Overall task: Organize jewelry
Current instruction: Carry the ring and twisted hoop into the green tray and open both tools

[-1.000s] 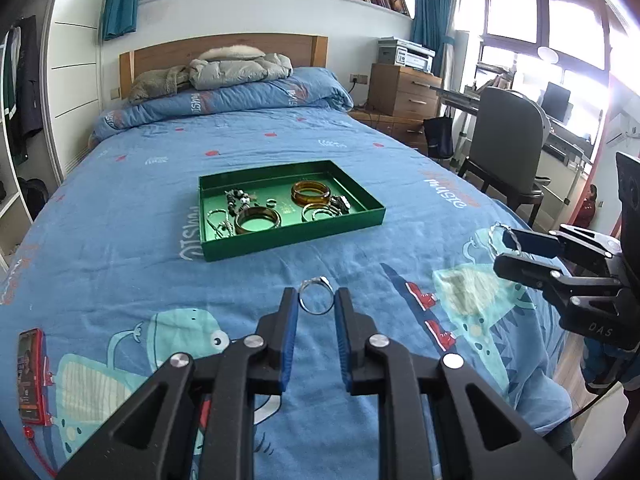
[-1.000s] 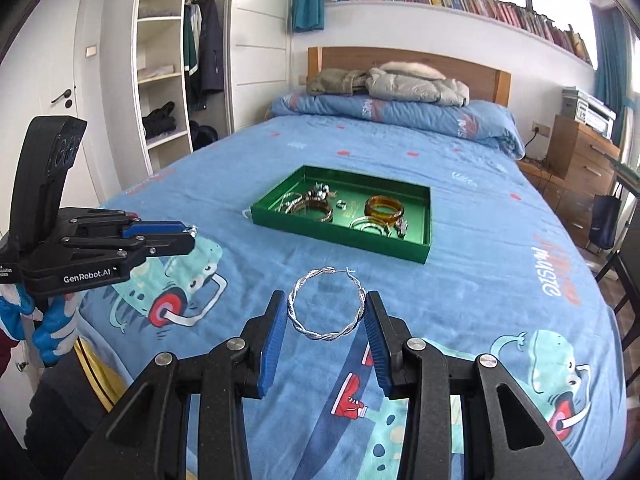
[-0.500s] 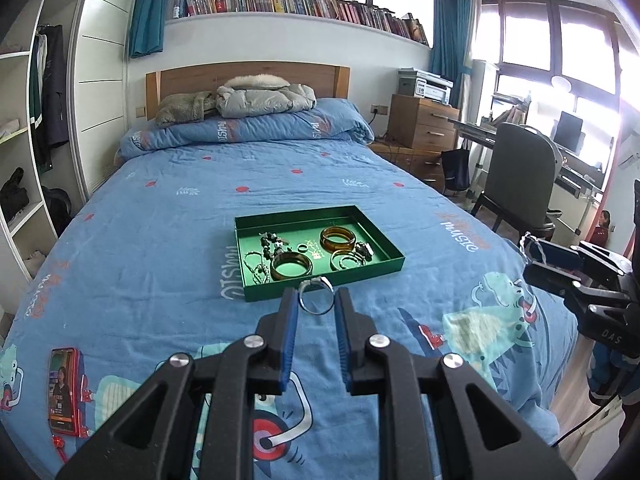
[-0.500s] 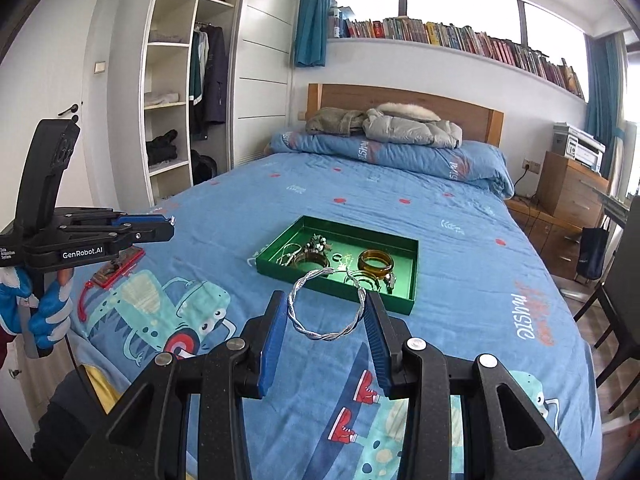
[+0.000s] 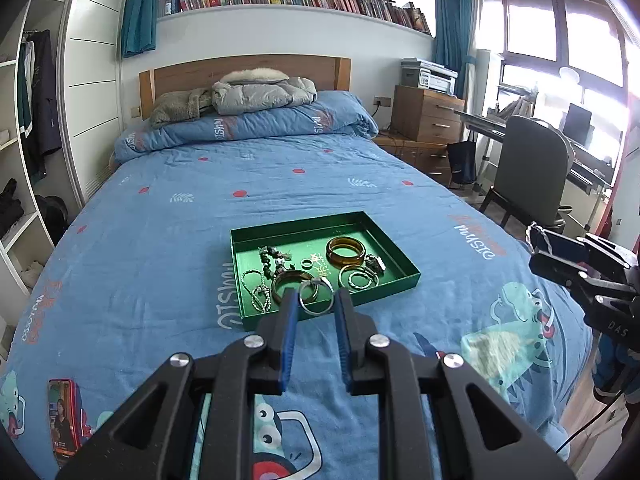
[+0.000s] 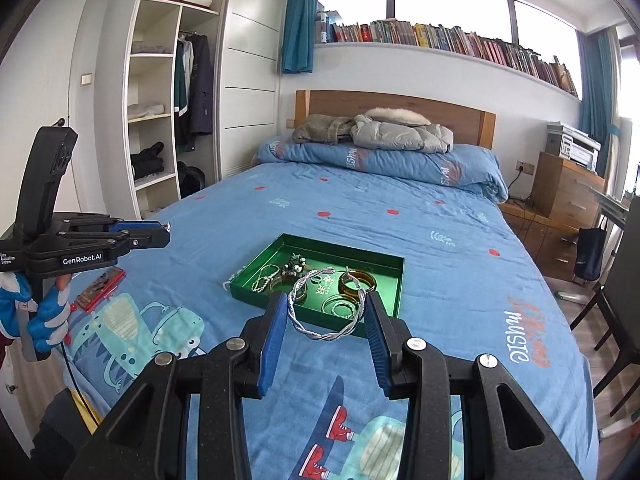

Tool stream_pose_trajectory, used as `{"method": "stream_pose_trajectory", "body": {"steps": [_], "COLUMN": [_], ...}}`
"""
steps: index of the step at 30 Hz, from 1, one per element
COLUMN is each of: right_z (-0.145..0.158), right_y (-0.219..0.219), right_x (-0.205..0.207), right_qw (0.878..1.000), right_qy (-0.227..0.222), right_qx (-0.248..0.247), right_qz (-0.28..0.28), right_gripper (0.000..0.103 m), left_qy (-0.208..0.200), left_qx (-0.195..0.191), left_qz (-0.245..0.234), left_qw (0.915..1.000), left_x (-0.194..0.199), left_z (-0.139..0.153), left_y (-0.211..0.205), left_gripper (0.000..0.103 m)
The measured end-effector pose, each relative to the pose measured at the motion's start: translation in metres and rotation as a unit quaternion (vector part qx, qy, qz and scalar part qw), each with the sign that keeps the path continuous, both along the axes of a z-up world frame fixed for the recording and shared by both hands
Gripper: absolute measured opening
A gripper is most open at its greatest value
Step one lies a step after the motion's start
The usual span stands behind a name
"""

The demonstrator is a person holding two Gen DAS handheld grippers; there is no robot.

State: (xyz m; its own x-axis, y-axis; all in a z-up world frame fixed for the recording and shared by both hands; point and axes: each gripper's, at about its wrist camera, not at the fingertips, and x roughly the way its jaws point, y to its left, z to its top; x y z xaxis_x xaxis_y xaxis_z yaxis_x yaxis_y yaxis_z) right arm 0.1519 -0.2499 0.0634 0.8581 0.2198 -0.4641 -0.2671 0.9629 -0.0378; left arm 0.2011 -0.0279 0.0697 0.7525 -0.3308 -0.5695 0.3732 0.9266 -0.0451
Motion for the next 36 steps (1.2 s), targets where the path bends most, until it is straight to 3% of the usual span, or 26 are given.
{"method": "stream_pose_trajectory", "body": {"steps": [22,36], "right_z": [-0.081,-0.129], "right_y": [-0.001,-0.001], "right_x": [0.154,0.269], "right_qw": [0.996,0.987], "right_qy": [0.080,0.145], "right_qx": [0.032,0.063], "right_qz": [-0.012,-0.041], "right_gripper": [0.039,0.039], "left_qy": [0.092,0.124], "left_qx": [0.008,0.040], "left_qz": [0.010,0.026], "left_qw": [0.9957,0.9911], "left_x": [0.144,0.202], "left_z": [-0.100,-0.147], "left_y": [-0.028,-0.048], "left_gripper": [0.017,0.017]}}
